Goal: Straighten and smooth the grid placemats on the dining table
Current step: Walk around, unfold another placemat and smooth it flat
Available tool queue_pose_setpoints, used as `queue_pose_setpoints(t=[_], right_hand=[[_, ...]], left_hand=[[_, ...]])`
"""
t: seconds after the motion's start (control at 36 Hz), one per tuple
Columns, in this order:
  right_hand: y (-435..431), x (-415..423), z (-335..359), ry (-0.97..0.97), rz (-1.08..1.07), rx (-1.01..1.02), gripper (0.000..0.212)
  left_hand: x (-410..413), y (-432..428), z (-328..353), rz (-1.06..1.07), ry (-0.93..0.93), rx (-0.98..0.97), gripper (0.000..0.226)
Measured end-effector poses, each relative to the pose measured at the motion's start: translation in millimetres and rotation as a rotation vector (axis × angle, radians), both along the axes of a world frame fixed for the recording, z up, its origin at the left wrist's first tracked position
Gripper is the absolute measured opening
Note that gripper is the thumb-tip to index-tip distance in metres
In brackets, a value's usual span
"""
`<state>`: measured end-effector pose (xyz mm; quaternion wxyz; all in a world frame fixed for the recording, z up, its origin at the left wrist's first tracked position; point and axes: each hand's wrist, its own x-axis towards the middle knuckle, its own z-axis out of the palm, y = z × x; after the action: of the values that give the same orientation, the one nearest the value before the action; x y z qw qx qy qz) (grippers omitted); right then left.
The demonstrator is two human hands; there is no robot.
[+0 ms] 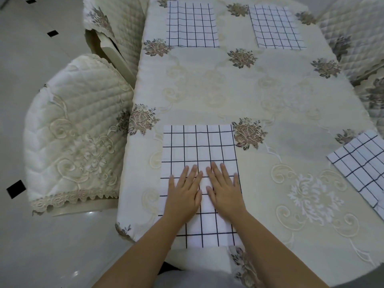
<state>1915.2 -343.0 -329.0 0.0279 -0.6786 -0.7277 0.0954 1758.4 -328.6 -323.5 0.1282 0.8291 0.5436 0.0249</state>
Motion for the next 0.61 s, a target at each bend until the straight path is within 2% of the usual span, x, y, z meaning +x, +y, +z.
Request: queue_pose_setpoints(t=[0.17, 0.61], right_hand=[[26.1, 12.9, 3.4, 0.009, -0.097, -0.038, 0.056], [109.3, 35.8, 2.6, 0.016, -0.156, 0.007, 0.058]], left_hand=[[-5.9, 26.3, -1.4, 0.063, 0.017, -0.010, 0.056], [-6.4, 111.4, -3.7, 0.165, 0.032, 0.012, 0.059]])
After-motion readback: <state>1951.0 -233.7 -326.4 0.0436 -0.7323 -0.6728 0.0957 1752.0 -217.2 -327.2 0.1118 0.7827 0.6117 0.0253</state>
